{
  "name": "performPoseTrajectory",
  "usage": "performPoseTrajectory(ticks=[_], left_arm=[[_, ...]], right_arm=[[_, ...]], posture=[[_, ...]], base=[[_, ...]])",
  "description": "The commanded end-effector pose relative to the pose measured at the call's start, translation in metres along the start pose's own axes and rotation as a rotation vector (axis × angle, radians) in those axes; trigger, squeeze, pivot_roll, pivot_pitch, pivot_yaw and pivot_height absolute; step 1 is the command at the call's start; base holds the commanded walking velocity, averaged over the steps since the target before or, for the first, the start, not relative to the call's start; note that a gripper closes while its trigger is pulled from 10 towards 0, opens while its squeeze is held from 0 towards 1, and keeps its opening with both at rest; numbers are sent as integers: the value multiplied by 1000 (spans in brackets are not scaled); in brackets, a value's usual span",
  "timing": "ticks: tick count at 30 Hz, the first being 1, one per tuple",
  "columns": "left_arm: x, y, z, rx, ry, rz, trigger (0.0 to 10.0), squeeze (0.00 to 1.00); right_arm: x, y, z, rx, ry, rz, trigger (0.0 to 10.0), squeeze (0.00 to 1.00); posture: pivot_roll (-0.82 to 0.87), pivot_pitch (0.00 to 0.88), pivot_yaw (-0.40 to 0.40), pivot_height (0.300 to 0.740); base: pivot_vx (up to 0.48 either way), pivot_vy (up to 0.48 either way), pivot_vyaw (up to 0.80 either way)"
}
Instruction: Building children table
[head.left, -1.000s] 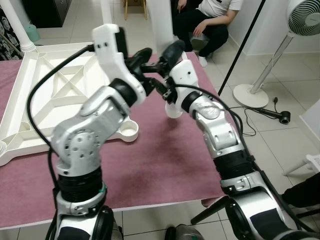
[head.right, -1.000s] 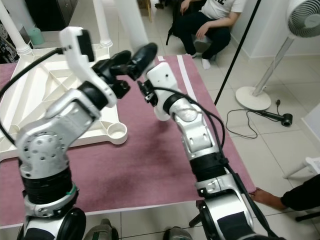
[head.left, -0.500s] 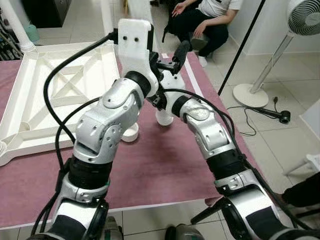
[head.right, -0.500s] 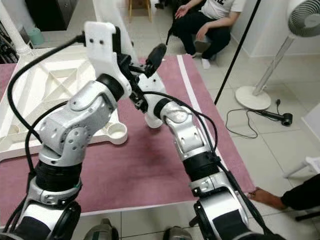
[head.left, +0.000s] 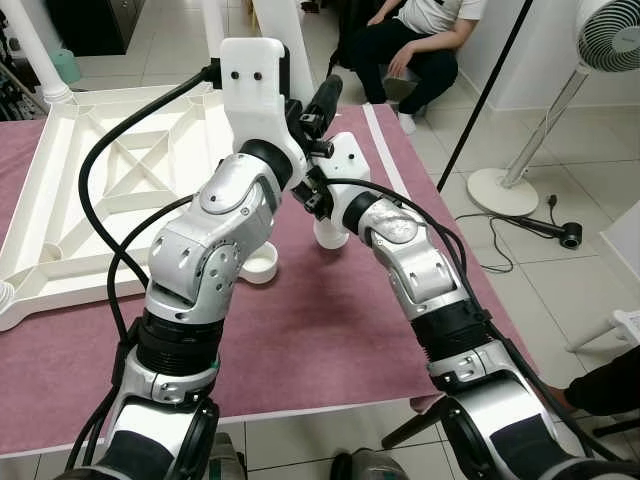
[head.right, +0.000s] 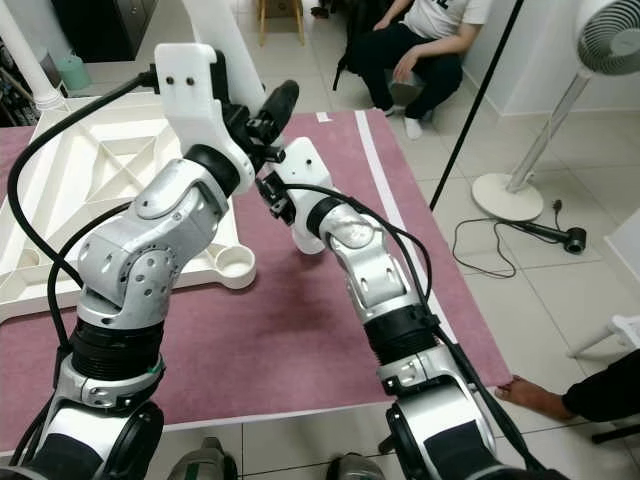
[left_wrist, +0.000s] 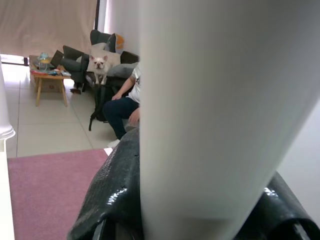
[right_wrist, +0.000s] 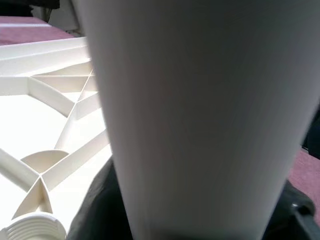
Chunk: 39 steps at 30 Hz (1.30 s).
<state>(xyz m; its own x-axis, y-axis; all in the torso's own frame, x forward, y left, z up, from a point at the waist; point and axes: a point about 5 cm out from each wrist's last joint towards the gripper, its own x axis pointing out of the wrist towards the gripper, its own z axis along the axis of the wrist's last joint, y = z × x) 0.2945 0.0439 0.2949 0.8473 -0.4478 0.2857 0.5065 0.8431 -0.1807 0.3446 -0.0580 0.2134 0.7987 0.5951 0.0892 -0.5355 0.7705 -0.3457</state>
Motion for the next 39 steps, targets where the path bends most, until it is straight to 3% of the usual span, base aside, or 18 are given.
performPoseTrajectory(ticks=[1,4,5,6,9,10,13,16,20,22,24,27,29,33,34,35,36,39], left_arm=[[1,-16,-2,-13,16,-117,0,0],[1,-17,-2,-6,13,-133,0,0],[0,-16,1,5,7,-179,0,0],[-1,-14,4,4,11,-239,0,0],[-3,-12,6,6,13,-290,0,0],[-7,-8,11,-7,17,-385,0,0],[-13,-5,17,-55,20,-507,0,0],[-16,-3,21,-79,14,-563,0,0],[-20,0,37,-182,-49,-708,0,0],[-20,0,37,-182,-49,-708,0,0],[-20,0,45,-259,-85,-740,0,0],[-20,0,45,-259,-85,-740,0,0],[-21,-1,47,-310,-108,-765,0,0],[-21,-2,47,-317,-111,-770,0,0],[-22,-2,46,-319,-111,-779,0,0],[-22,-2,46,-319,-111,-779,0,0],[-22,-2,46,-318,-111,-783,0,0],[-24,0,45,-316,-110,-791,0,0]], right_arm=[[3,0,14,3,-67,7,10000,1000],[1,0,18,25,-99,28,10000,1000],[-9,3,25,71,-147,146,10000,0],[-23,7,30,90,-182,289,10000,0],[-37,10,33,97,-200,420,10000,0],[-57,13,34,117,-192,595,10000,0],[-75,10,33,148,-161,725,10000,0],[-82,9,32,162,-141,770,10000,0],[-94,1,25,229,-82,837,10000,0],[-94,1,25,229,-82,837,10000,0],[-92,-3,30,320,-121,831,10000,0],[-92,-3,30,320,-121,831,10000,0],[-89,-4,36,418,-172,835,10000,0],[-88,-3,38,444,-184,839,10000,0],[-87,-4,39,468,-192,848,706,0],[-87,-4,39,468,-192,848,706,0],[-87,-5,40,492,-199,856,0,0],[-88,-7,41,536,-202,861,0,0]], posture=[[66,0,26,740],[66,0,26,740],[68,0,24,740],[68,0,24,740],[68,0,24,740],[63,0,28,740],[54,0,34,740],[52,0,35,740],[49,0,37,740],[49,0,37,740],[47,0,40,740],[47,0,40,740],[53,0,35,740],[58,0,32,740],[60,0,30,740],[60,0,30,740],[61,0,28,740],[60,0,25,740]], base=[[0,0,0],[0,0,0],[0,0,0],[0,0,0],[0,0,0],[0,0,0],[0,0,0],[0,0,0],[0,0,0],[0,0,0],[0,0,0],[0,0,0],[0,0,0],[0,0,0],[0,0,0],[0,0,0],[0,0,0],[0,0,0]])
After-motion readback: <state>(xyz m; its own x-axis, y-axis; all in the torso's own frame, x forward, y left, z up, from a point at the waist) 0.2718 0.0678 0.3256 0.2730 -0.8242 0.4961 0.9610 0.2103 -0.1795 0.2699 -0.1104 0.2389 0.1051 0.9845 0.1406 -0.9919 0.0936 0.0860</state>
